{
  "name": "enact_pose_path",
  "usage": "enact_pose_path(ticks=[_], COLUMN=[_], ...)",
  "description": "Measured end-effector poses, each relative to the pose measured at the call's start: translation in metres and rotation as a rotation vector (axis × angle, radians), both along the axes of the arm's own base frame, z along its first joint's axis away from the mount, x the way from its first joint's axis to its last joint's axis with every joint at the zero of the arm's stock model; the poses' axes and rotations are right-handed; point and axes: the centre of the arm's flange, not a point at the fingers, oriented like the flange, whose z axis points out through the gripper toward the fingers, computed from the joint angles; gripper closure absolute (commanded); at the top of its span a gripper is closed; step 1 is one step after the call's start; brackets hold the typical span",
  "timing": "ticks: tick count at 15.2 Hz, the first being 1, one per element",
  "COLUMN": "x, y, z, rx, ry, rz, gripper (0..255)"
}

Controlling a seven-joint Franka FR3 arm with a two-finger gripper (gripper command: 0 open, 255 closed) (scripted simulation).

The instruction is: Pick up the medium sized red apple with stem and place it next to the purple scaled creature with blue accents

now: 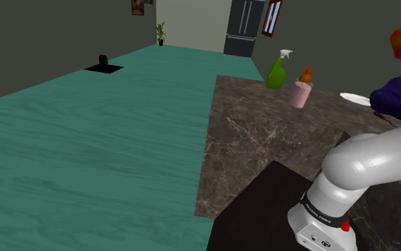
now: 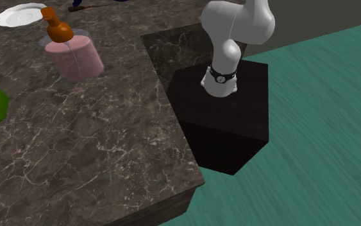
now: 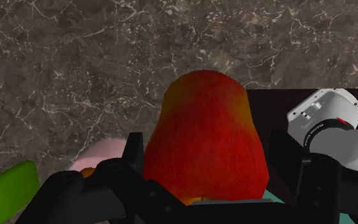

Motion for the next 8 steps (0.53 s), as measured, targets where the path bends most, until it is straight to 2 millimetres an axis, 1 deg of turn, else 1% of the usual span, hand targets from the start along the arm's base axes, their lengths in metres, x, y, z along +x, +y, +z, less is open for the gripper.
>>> enact_pose_path(ticks=[2, 4, 6, 8], x=[-0.026, -0.052, -0.077, -0.106], y=[-0.002, -0.001, -0.004, -0.006], z=[0.001, 0.008, 0.005, 0.007], rx=[0.000, 0.000, 0.000, 0.000], ry=[0.000, 0.000, 0.000, 0.000], rz=[0.000, 0.000, 0.000, -0.001], gripper=[255, 255, 255, 255])
